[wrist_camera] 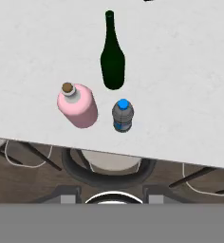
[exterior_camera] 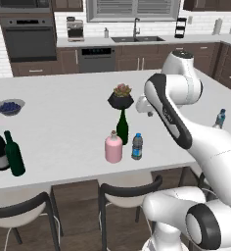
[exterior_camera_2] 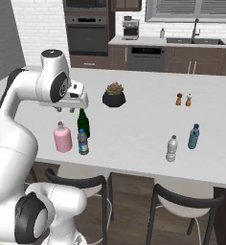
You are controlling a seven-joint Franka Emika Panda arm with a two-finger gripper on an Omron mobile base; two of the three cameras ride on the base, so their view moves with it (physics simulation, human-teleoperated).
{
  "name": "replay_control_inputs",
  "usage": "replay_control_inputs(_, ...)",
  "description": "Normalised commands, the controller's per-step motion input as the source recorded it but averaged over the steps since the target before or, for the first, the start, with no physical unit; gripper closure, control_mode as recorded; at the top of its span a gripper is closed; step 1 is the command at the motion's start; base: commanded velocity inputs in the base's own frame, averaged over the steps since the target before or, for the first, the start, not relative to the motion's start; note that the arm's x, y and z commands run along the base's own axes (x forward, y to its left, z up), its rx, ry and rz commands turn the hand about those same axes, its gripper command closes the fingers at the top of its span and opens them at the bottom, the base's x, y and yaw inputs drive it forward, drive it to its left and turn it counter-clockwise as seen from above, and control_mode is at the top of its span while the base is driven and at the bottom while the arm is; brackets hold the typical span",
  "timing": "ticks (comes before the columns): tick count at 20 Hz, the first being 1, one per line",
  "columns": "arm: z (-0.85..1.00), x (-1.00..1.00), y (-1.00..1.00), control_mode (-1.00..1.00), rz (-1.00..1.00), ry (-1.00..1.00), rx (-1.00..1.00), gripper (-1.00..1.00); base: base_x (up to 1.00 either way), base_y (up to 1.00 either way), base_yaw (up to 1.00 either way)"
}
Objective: Move the plastic bottles in the middle to the plastics group, and the glass bottles in the middle to the glass group.
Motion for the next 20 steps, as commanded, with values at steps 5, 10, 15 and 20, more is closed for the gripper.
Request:
replay_control_inputs(5,-0.39,0.00,0.33,-1.00,0.00,0.01,-0.11,-1.00,0.00,0.00,0.00)
replay_control_inputs(10,-0.52,0.02,0.79,-1.00,0.00,0.03,-0.10,-1.00,0.00,0.00,0.00)
replay_control_inputs(15,-0.16,0.40,0.28,-1.00,0.03,0.09,0.01,-1.00,0.00,0.00,0.00)
replay_control_inputs(20,-0.20,0.56,0.10,-1.00,0.00,0.01,0.01,-1.00,0.00,0.00,0.00)
